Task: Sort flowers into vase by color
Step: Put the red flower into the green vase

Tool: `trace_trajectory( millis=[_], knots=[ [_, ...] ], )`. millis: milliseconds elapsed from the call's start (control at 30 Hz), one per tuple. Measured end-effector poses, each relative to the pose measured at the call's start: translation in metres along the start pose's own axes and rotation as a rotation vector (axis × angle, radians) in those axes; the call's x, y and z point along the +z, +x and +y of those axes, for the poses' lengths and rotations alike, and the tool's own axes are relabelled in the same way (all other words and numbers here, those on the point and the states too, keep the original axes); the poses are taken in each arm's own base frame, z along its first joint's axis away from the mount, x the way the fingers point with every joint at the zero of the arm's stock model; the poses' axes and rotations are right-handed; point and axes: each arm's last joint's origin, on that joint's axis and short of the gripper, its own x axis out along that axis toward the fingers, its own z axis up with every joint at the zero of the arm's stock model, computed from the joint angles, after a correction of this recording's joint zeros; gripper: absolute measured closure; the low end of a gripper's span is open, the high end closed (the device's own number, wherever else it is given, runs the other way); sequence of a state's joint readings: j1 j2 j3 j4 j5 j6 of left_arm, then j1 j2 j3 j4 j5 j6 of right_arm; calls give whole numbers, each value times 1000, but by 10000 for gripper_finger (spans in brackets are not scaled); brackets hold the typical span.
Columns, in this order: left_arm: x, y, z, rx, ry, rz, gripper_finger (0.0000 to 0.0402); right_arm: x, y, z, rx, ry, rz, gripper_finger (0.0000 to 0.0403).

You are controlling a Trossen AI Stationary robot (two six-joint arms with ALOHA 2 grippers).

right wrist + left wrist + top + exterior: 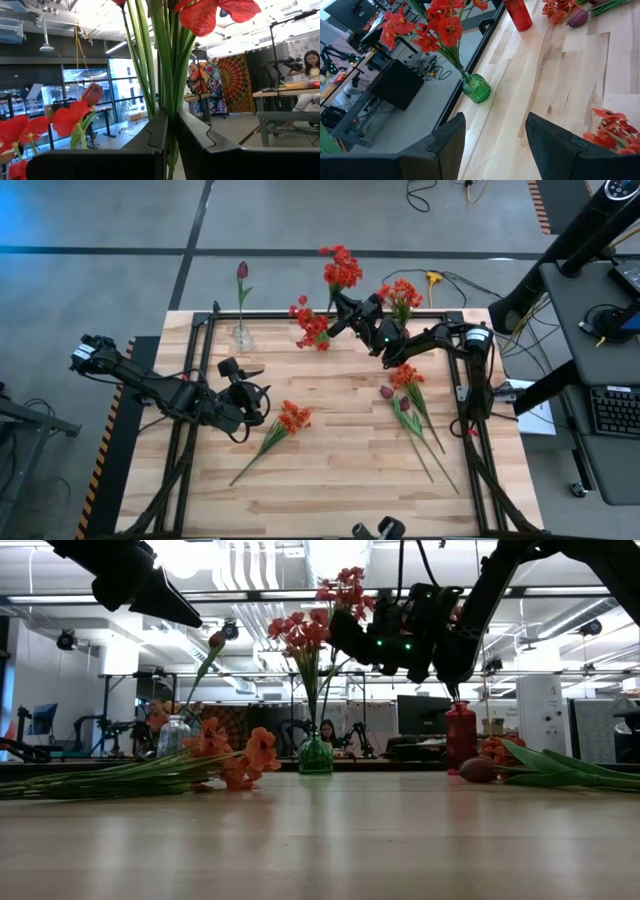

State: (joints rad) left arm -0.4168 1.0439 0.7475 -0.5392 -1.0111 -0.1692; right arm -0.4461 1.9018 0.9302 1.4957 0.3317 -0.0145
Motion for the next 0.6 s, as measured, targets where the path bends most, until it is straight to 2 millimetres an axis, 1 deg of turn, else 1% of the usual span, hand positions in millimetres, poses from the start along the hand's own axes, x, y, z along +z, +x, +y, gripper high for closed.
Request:
trace_trajectory(
  millis=[333, 500, 600],
  knots=[
    [0, 0, 0, 0, -3, -2, 212, -2, 0, -1, -3, 52, 24, 376],
    [0, 0, 0, 0, -5, -3, 212, 0, 10, 2, -4, 37, 45, 376],
    [0, 0, 0, 0, -4, -2, 212, -1, 15, 4, -3, -2, 73, 376]
  ],
)
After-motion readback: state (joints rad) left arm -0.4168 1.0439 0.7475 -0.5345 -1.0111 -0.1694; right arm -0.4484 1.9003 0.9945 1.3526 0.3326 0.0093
